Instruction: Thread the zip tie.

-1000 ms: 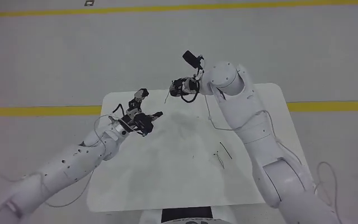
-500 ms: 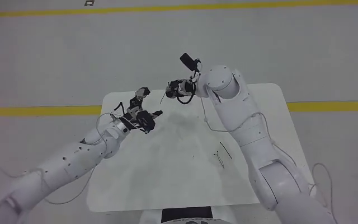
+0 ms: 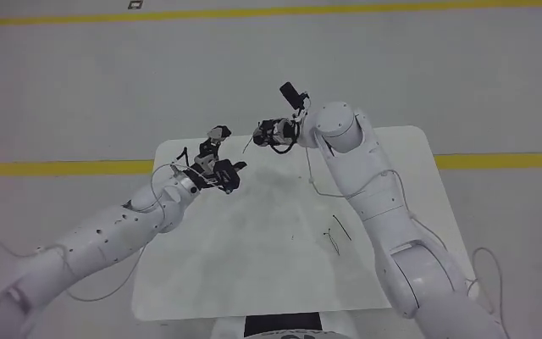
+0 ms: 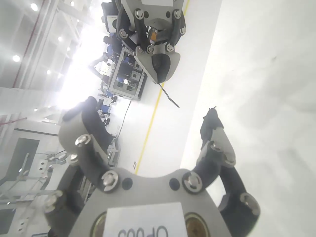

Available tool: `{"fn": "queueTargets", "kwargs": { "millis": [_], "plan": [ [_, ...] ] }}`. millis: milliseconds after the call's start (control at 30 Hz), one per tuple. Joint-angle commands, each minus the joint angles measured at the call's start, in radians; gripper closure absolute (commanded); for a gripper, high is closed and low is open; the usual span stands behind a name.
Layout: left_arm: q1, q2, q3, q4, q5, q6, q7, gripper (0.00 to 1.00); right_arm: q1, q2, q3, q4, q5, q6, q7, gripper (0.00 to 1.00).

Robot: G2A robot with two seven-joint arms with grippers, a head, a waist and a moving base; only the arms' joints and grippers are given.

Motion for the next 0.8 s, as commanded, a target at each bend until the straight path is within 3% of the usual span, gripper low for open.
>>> {"fn": "queueTargets", "kwargs": {
  "millis": [0, 200, 367, 767],
  "plan": [
    [0.001, -0.002, -0.004, 0.003, 0.0, -0.003, -0.011, 0.0, -0.015, 0.0, -0.004, -0.011, 0.01, 0.002, -0.024, 1.0],
    [-0.052, -0.004, 0.051, 0.014, 0.0, 0.0, -0.027, 0.0, -0.014, -0.002, 0.003, 0.01, 0.058, 0.003, -0.067, 1.0],
    [-0.056, -0.004, 0.051, 0.02, 0.0, -0.001, -0.024, 0.0, 0.001, -0.006, 0.018, 0.05, 0.111, 0.003, -0.084, 1.0],
    [-0.064, -0.006, 0.051, 0.028, 0.0, -0.009, -0.032, 0.0, -0.019, -0.006, 0.018, 0.037, 0.134, 0.003, -0.131, 1.0]
  ]
}}
